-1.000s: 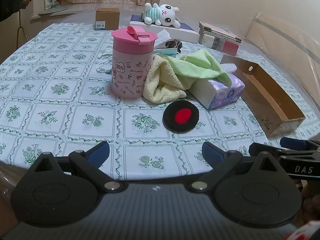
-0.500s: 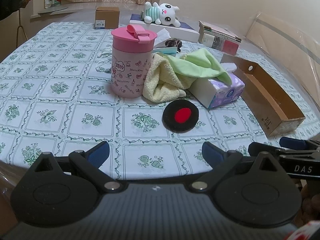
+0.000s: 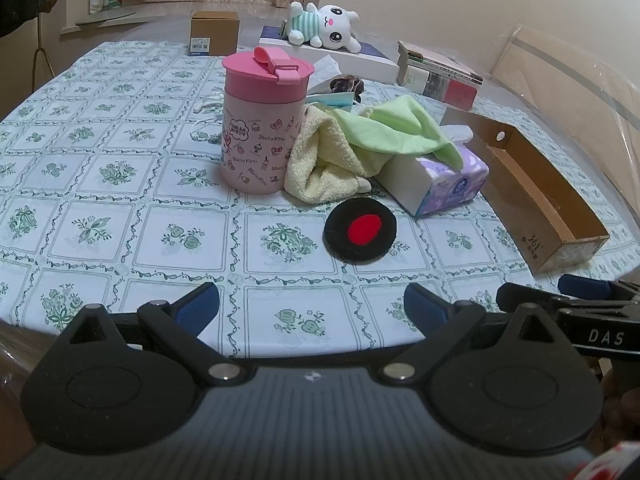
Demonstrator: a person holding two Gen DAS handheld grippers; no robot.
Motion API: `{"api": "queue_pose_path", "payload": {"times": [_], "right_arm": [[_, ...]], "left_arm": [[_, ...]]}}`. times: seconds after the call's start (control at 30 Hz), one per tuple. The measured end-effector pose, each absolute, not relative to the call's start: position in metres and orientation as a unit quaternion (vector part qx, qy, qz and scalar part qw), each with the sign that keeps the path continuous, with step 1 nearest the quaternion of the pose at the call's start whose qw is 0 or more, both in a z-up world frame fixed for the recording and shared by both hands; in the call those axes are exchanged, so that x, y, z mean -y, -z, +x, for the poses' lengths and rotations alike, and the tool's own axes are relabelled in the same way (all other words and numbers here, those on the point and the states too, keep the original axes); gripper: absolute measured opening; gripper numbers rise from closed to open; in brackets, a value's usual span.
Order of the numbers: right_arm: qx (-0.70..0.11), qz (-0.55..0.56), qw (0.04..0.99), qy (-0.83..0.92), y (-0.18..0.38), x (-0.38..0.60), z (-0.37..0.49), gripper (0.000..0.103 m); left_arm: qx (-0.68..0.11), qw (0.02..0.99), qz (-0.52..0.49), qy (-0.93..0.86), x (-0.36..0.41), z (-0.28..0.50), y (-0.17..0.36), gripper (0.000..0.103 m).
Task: Organize soft objects
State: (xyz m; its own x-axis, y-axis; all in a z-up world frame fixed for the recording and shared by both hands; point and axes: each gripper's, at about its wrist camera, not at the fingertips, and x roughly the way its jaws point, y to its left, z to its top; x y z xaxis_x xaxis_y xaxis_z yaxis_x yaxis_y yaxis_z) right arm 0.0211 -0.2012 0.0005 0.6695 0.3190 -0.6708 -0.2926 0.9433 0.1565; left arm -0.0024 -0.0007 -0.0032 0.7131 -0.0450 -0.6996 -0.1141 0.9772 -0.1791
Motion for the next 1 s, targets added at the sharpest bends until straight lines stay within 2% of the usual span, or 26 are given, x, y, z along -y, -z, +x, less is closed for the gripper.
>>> {"api": "queue_pose_path", "payload": {"times": [1.0], "right_arm": [[-0.373,0.027,0.912,-0.165,0.006,0.207,0.032,0.102]], "left_arm": [[-0.383,0.918,-0.099,-0.016,-0.003,0.008,0.009,0.096]]}}
